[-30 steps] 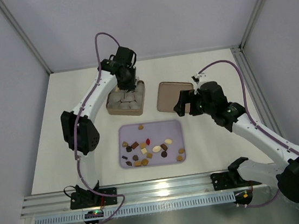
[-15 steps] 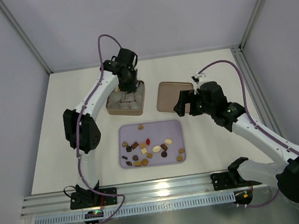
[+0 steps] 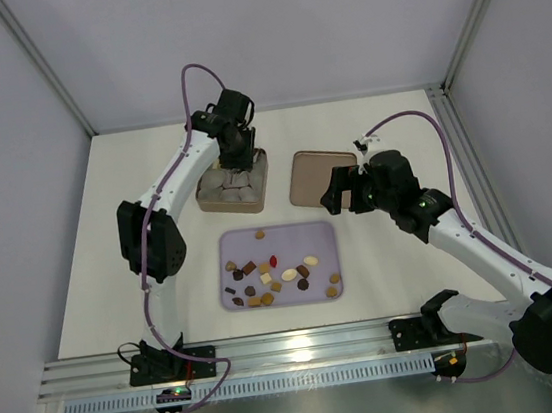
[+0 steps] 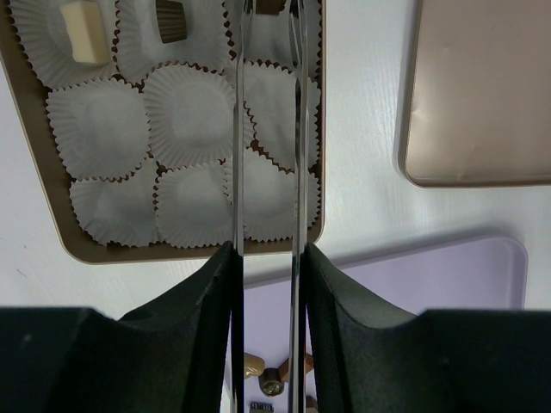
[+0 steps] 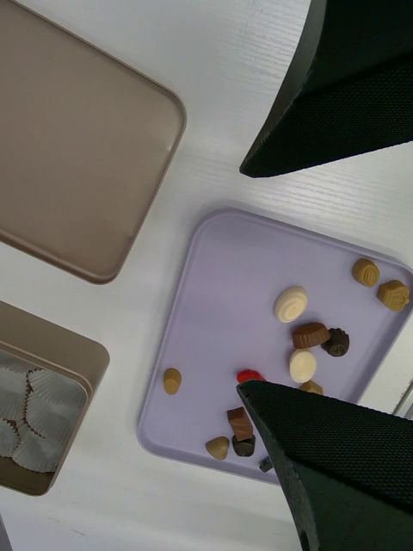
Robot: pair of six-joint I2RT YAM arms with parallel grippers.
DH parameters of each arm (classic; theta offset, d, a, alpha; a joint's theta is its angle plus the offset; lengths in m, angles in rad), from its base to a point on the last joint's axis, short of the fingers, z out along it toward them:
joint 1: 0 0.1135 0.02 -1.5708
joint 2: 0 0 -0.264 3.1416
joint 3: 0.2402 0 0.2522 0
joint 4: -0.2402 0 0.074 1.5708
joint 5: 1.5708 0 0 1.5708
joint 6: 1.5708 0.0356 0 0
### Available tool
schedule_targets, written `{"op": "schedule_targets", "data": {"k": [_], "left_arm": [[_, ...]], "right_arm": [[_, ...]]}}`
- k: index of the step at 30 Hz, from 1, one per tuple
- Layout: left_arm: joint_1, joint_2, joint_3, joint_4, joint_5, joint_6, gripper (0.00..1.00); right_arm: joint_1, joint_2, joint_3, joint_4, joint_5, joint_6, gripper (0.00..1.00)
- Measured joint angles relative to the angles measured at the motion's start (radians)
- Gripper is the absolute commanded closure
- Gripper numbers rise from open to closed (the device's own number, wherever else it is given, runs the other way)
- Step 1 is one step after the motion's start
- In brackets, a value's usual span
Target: Pack the chocolate
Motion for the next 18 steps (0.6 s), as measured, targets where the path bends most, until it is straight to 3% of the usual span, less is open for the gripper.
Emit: {"op": "schedule_targets", "data": {"k": [18], "left_arm": [[0.0, -0.002, 0.0, -0.001, 0.0, 0.004, 0.62]], "right_arm": [[0.0, 0.0, 0.0, 0.0, 0.0, 0.0, 0.0]]}}
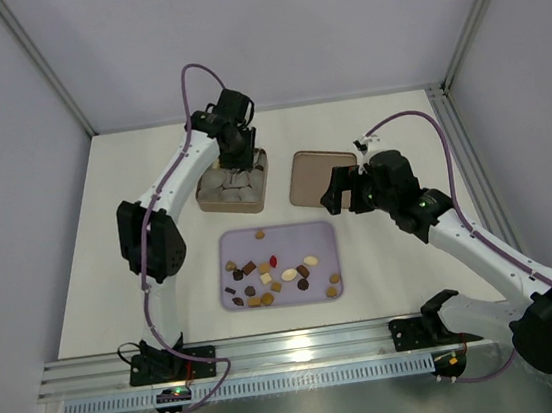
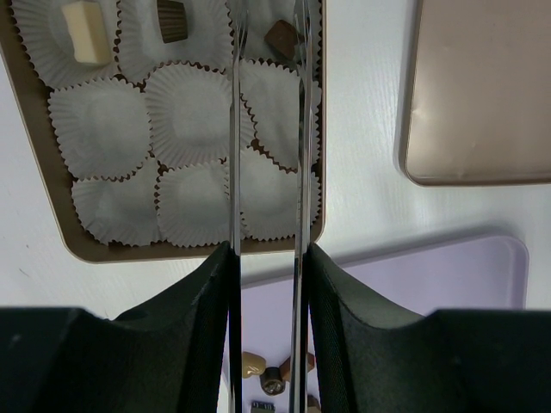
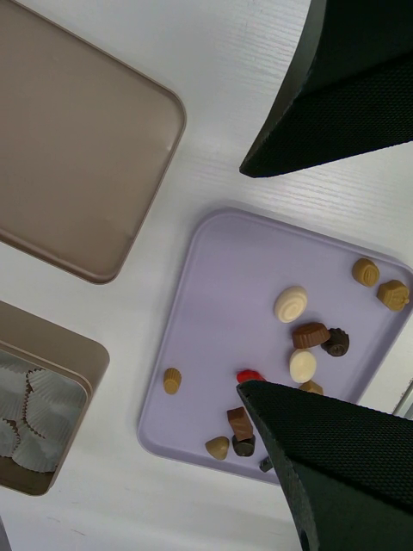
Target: Pack the chocolate
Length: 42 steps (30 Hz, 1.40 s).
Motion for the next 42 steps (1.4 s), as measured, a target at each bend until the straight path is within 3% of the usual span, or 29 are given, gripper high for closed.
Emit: {"op": "schedule_targets", "data": {"k": [11, 21, 29, 42], "left_arm": [[0.0, -0.146, -0.027, -0.006, 0.002, -0.003, 0.62], [-0.05, -0.38, -0.275, -0.015, 0.01, -0.015, 0.62], [-0.274, -0.555, -0.52, -0.037, -0.028, -0.064, 0.62], [-0.526, -0.746, -0.722, -0.088, -0.055, -0.187, 0.6]], "right_arm": [[0.0, 0.0, 0.0, 0.0, 0.0, 0.0, 0.0], [0.0, 0.0, 0.0, 0.0, 0.0, 0.0, 0.0], [0.0, 0.0, 0.0, 0.0, 0.007, -0.004, 0.0], [0.0, -0.003, 0.0, -0.001, 0.009, -0.003, 0.0]]}}
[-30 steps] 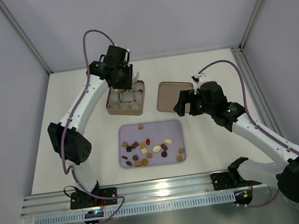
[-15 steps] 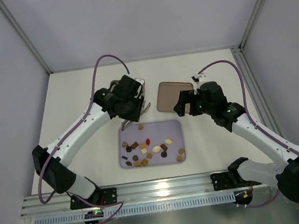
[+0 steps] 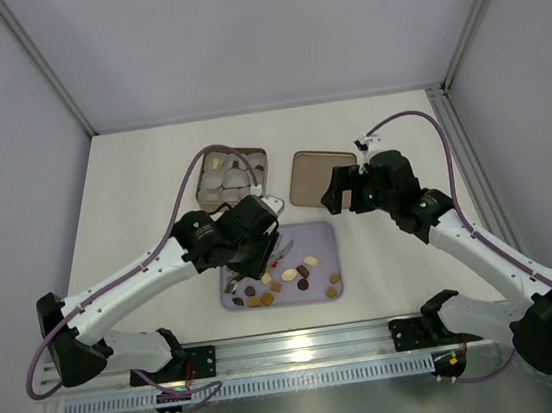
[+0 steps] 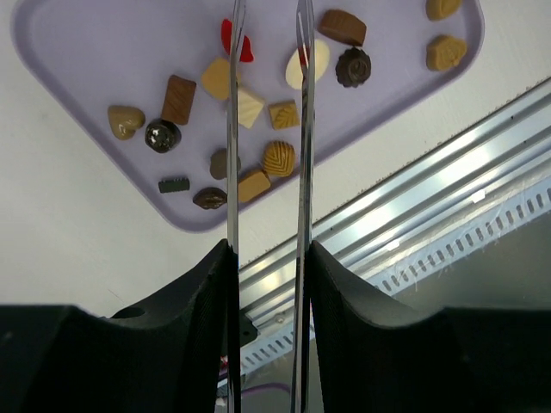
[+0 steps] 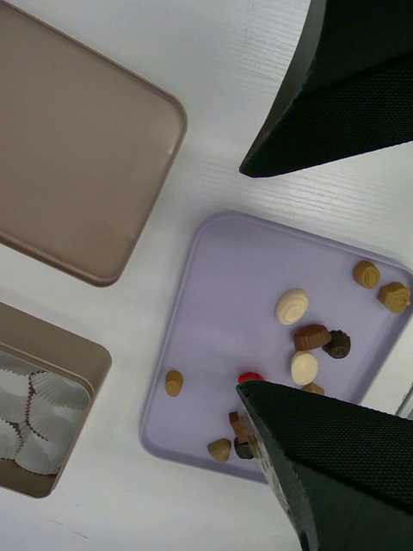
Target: Pack the chocolate
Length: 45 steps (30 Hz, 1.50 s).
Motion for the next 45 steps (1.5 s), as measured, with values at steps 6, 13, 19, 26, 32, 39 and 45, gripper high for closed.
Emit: {"op": "schedule_targets", "data": {"k": [6, 13, 19, 26, 32, 39, 45], "left_arm": [[-0.081, -0.01, -0.035, -0.021, -0.008, -0.036, 0.59], [-0.155, -0.01, -0.06, -0.021, -0.014, -0.065, 0.6], [-0.185, -0.01, -0.086, -0.018, -0.013, -0.082, 0.59], [-0.19, -0.005, -0.107, -0.005, -0.014, -0.084, 0.59], [-0.19, 0.012, -0.109, 0.016, -0.014, -0.082, 0.59], [-0.19, 0.04, -0.116, 0.032, -0.021, -0.079, 0.6], [-0.19, 0.047, -0.127, 0.038, -0.03, -0.079, 0.6]], "right_arm": [[0.0, -0.006, -0.002, 0.0, 0.002, 0.0, 0.0], [0.0, -0.007, -0.005, -0.001, 0.005, 0.0, 0.0], [0.0, -0.007, -0.011, -0.001, 0.006, 0.002, 0.0], [0.0, -0.007, -0.016, -0.002, 0.006, 0.004, 0.0], [0.0, -0.007, -0.017, -0.001, 0.006, 0.004, 0.0], [0.0, -0.007, -0.019, -0.001, 0.006, 0.004, 0.0], [0.0, -0.007, -0.021, -0.001, 0.006, 0.004, 0.0]]}}
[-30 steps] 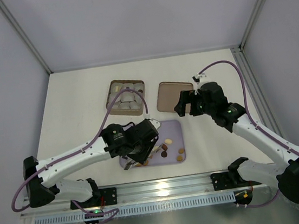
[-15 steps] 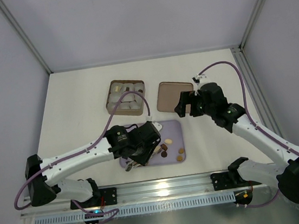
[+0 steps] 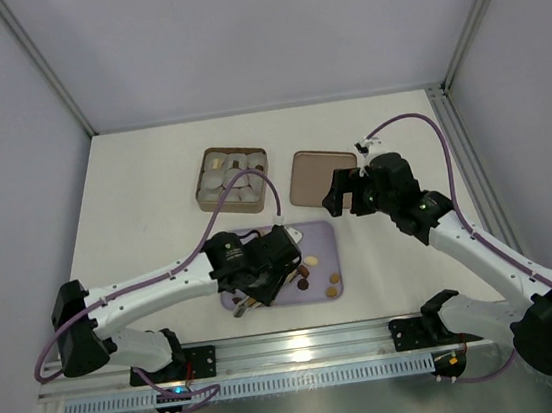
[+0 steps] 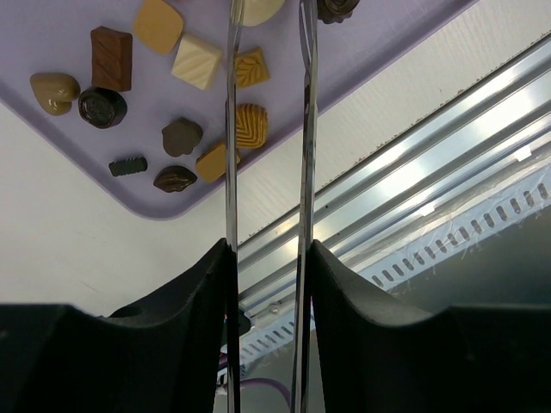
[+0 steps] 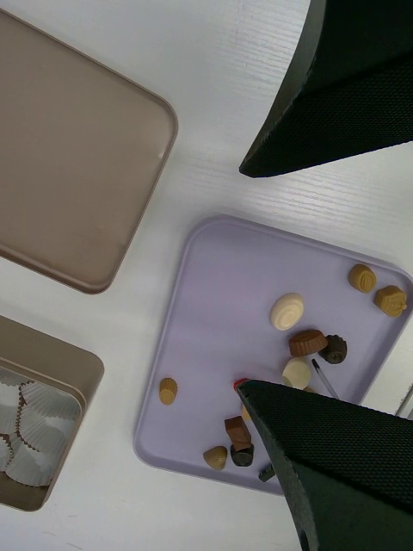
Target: Pack the chocolate
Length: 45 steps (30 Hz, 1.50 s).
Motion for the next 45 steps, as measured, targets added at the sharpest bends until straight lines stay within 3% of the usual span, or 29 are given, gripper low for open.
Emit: {"op": "schedule_targets", "data": {"k": [45], "left_arm": [[0.0, 0.026, -0.046, 0.018, -0.031, 0.001, 0.64]], "right_arm": [[0.0, -0.002, -0.002, 0.0, 0.0, 0.0, 0.0]]}}
